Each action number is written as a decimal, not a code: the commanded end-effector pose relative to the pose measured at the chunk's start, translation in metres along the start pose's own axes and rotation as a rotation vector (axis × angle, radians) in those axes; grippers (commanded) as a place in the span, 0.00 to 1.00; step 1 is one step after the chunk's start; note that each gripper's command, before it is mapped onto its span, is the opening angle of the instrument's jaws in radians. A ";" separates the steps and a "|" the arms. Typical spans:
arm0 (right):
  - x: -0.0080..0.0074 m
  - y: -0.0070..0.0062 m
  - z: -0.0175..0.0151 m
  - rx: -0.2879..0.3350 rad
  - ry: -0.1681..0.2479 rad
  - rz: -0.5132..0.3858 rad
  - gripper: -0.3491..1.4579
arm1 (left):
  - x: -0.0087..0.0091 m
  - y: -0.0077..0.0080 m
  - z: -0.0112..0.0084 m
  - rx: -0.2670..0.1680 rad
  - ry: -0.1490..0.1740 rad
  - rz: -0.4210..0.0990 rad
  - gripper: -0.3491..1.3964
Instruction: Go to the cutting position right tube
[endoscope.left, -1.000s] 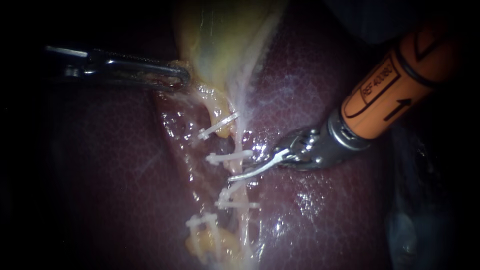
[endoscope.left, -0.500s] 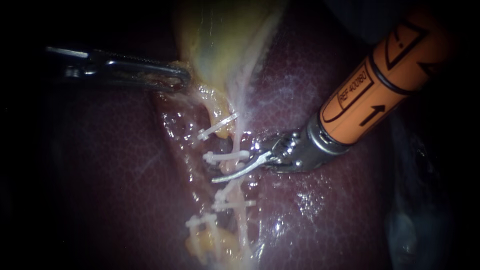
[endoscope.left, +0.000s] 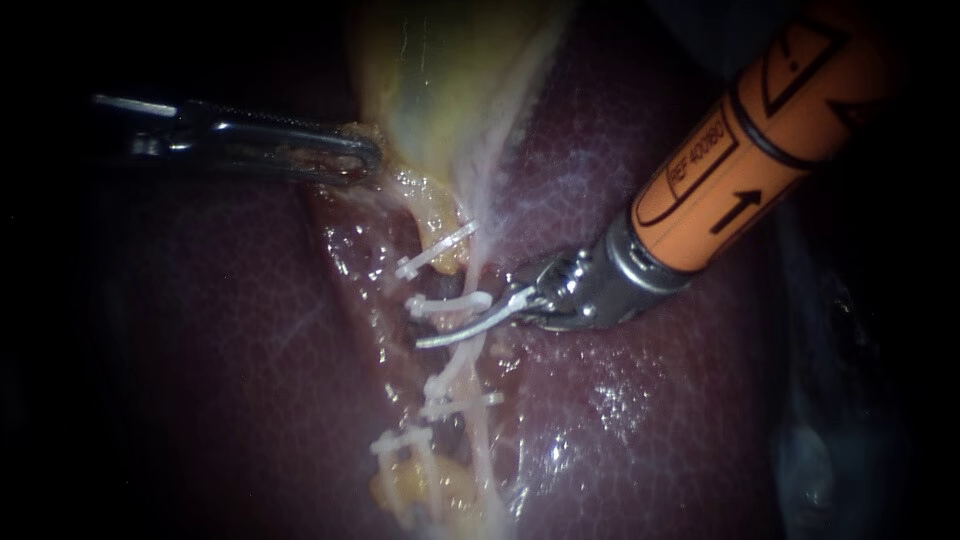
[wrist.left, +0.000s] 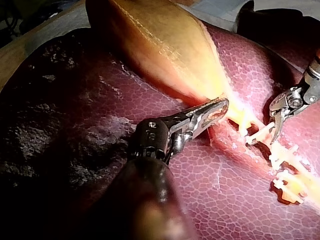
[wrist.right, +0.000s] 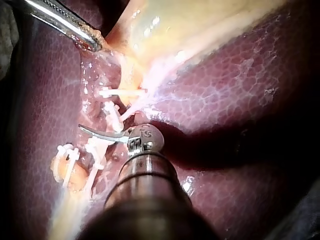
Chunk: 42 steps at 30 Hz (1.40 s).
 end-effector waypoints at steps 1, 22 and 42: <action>0.0000 0.0001 -0.0001 0.000 -0.001 0.008 0.88 | 0.0000 0.0000 0.0000 0.000 0.000 0.000 0.00; -0.0014 0.0011 0.0016 0.050 0.081 -0.033 0.89 | -0.0001 -0.0001 -0.0001 0.000 0.000 0.000 0.00; -0.0009 -0.0019 0.0041 0.052 0.169 -0.547 0.80 | -0.0001 -0.0001 -0.0001 -0.001 0.000 0.000 0.00</action>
